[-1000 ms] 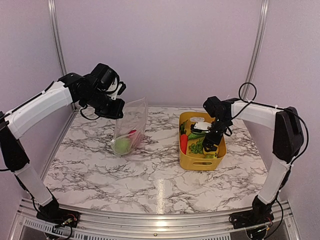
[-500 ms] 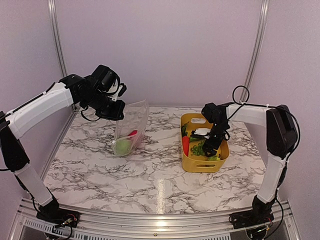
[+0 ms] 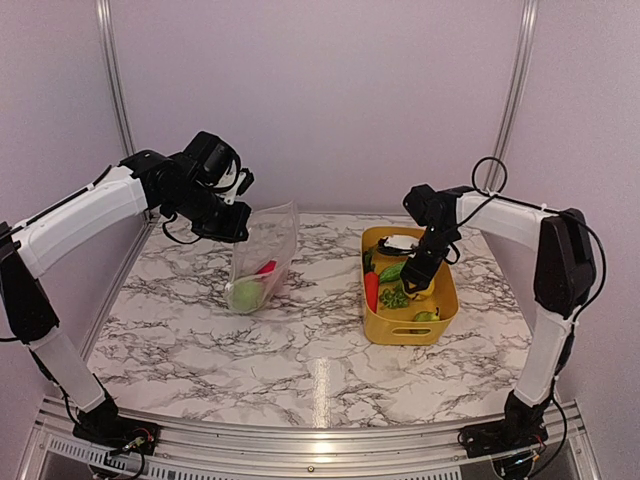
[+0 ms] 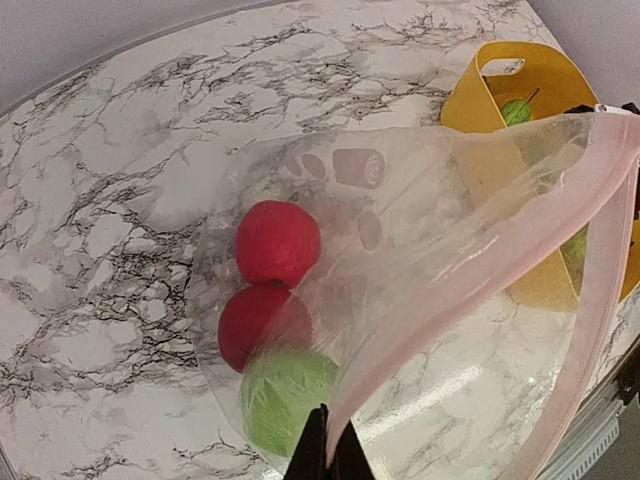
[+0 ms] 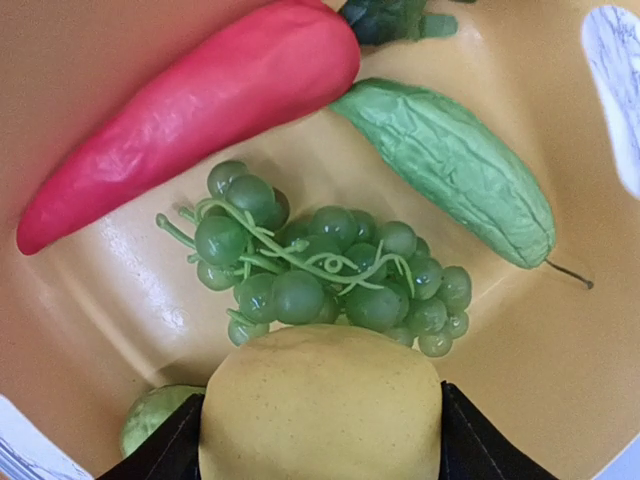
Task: Place the food in the zip-top bag and seal the zipper
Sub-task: Pick up the fake fruit from the bin, then place the fake fruit in the zipper food storage bag.
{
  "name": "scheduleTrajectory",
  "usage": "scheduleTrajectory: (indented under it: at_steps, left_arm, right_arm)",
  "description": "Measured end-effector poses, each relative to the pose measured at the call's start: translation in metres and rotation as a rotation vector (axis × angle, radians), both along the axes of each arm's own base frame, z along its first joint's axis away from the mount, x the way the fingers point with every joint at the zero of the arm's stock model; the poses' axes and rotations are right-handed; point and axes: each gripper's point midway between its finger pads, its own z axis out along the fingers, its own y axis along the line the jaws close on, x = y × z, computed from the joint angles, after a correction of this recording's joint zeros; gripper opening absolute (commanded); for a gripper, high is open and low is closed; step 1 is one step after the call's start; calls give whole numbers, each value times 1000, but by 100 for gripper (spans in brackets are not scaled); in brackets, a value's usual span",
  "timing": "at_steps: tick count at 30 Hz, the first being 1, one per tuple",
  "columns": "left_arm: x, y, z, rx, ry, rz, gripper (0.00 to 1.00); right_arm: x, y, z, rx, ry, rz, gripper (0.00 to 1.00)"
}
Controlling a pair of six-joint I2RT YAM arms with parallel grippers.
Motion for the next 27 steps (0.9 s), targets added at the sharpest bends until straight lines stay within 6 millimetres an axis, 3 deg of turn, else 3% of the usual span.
scheduleTrajectory:
  at_steps: [9, 15, 21, 27]
  left_arm:
    - [-1, -1, -2, -6, 9, 2, 0]
    - [-1, -6, 0, -38, 17, 0, 0]
    - [0, -15, 2, -88, 26, 3, 0]
    - [1, -20, -2, -109, 52, 13, 0]
  right_arm:
    - [21, 34, 49, 150, -92, 29, 48]
    - [26, 76, 108, 347, -160, 99, 47]
    - [0, 129, 190, 604, -262, 274, 48]
    - [-42, 186, 251, 808, -300, 481, 48]
